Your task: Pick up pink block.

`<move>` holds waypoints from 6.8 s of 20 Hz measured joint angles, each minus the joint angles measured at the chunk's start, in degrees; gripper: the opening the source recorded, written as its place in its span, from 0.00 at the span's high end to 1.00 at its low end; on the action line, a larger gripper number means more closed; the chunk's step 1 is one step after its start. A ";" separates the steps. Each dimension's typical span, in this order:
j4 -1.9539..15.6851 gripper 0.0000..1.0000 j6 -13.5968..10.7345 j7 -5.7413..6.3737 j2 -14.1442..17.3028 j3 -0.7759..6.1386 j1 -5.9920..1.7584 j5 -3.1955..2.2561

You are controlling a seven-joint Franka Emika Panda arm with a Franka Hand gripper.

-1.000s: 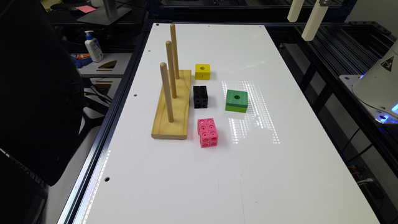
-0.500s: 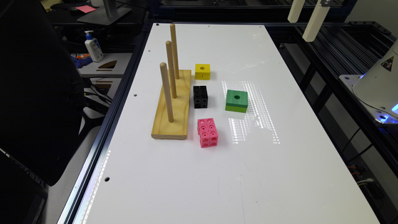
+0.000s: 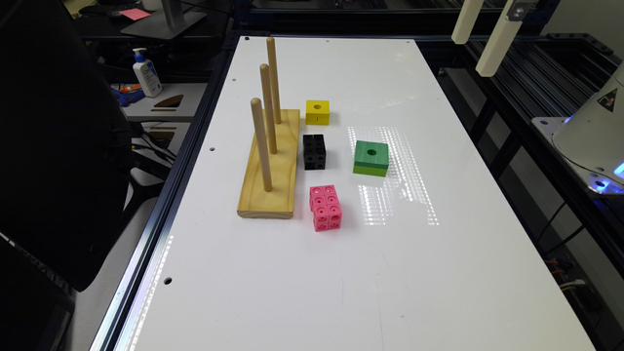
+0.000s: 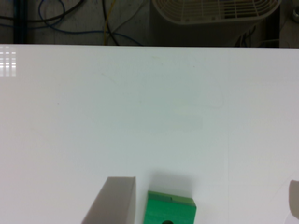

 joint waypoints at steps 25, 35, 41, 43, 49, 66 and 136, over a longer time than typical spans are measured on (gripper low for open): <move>10.08 0.00 2.63 4.74 12.87 4.53 0.75 0.83; 12.50 0.00 2.63 8.03 14.90 7.98 0.75 1.16; 14.59 0.00 2.64 8.36 16.95 8.31 0.74 1.16; 15.42 0.00 2.64 8.61 17.86 8.51 0.73 1.16; 17.67 0.00 2.65 8.80 20.26 8.62 0.71 1.16; 22.39 0.00 2.66 8.90 24.93 8.65 0.63 1.16; 27.98 0.00 17.09 8.90 46.31 8.73 -2.20 -2.67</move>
